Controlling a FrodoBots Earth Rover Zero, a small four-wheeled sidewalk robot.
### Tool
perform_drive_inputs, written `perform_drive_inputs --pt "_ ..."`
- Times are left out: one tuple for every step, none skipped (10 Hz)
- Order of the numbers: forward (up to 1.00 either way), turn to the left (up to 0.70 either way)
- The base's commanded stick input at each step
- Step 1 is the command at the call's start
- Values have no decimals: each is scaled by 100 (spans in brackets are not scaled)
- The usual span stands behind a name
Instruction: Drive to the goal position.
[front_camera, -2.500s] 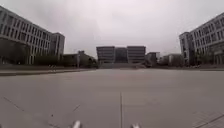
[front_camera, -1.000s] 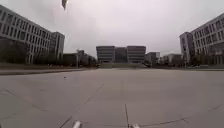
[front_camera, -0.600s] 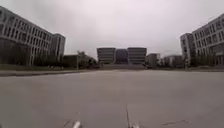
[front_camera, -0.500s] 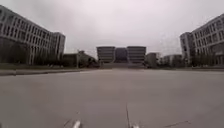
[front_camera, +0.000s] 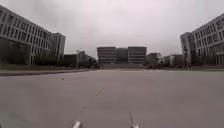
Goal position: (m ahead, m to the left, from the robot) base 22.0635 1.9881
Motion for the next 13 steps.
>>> perform_drive_inputs --pt "70 0" --pt "70 0" --pt "70 0" --pt "70 0" --pt "70 0" --pt "70 0" --pt "70 0" --pt "70 0" --pt "70 0" --pt "70 0" --pt "70 0" --pt "70 0" --pt "70 0"
